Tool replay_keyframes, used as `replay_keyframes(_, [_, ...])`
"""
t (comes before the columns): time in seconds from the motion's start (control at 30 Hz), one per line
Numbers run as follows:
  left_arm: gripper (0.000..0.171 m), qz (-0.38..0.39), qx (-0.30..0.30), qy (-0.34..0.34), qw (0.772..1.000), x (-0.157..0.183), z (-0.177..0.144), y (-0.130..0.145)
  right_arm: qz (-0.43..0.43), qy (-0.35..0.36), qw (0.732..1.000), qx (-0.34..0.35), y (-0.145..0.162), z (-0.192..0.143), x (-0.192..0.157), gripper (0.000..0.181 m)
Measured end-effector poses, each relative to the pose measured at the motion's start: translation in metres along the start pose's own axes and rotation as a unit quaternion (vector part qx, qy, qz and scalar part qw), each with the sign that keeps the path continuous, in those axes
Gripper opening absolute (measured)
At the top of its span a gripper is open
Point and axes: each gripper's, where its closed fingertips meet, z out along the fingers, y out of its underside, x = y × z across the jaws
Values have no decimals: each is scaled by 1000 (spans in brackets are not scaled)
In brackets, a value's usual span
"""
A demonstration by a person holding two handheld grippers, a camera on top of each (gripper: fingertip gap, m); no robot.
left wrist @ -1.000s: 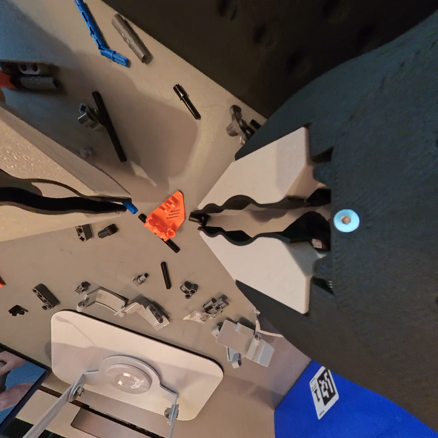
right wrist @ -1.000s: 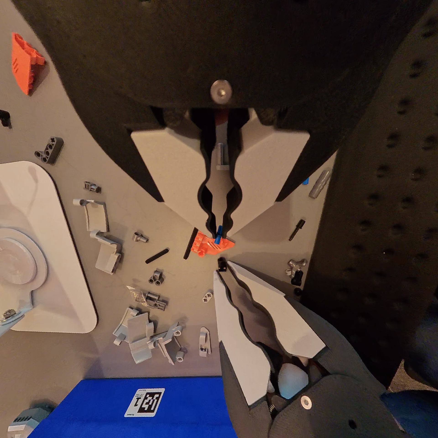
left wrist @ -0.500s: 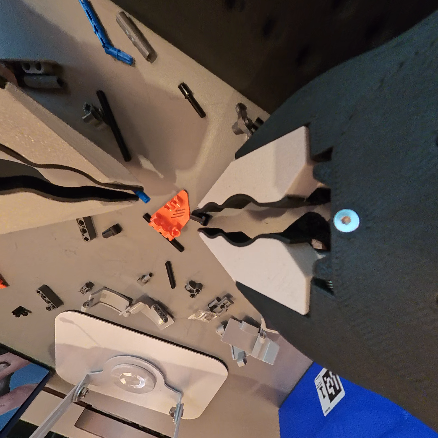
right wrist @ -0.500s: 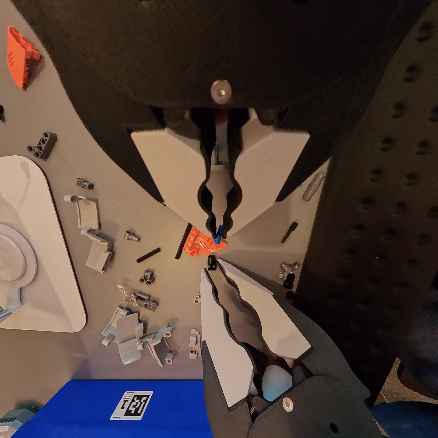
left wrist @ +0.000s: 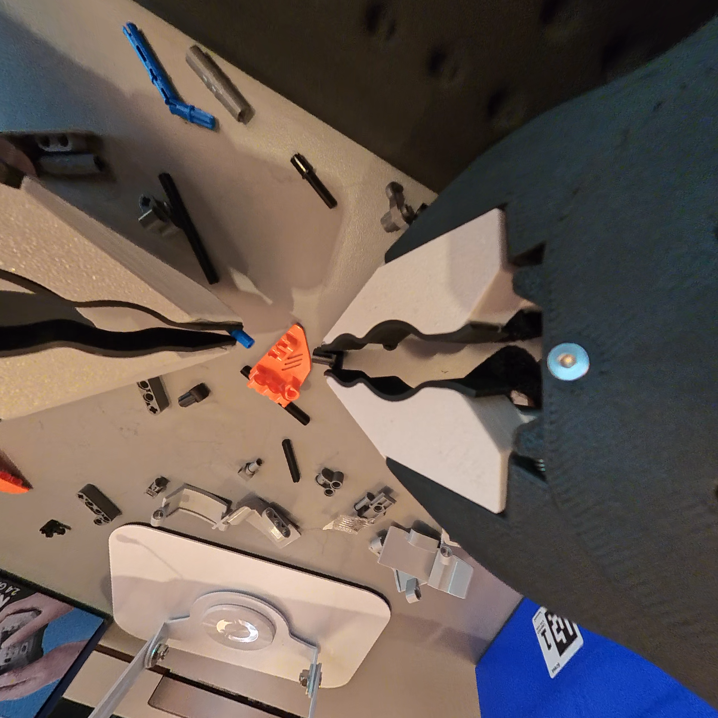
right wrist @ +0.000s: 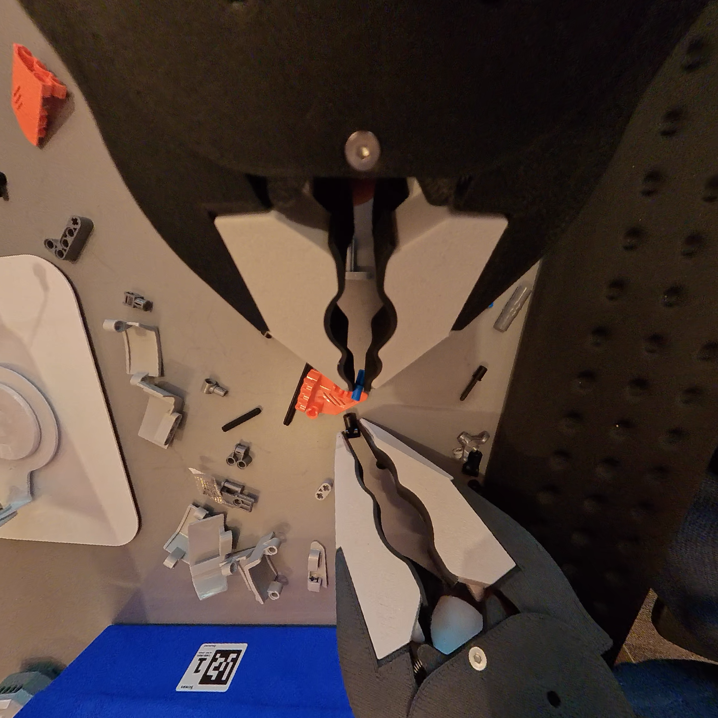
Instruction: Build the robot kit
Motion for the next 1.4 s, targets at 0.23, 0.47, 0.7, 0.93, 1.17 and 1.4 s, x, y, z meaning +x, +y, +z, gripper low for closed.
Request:
replay_keyframes(0.23, [9, 9, 1, 1, 1000, 1, 0, 0, 0, 0, 1000, -2, 1, 0, 0, 2])
replay_keyframes(0.47, [8, 15, 3, 2, 1000, 2, -1, 0, 0, 0, 1000, -3, 2, -1, 1, 2])
replay_keyframes(0.7, [9, 30, 4, 6, 1000, 5, -2, -2, -1, -1, 1000, -3, 2, -2, -1, 2])
replay_keyframes(0.93, [9, 51, 6, 13, 999, 9, -4, -2, -5, -4, 1000, -6, 3, -2, -3, 2])
replay_keyframes(1.17, [9, 51, 5, 11, 999, 9, -5, -2, -7, -3, 1000, -6, 2, -3, -3, 2])
replay_keyframes(1.4, [11, 46, 0, 5, 999, 6, -6, 0, -8, -1, 1000, -6, 2, -4, -3, 2])
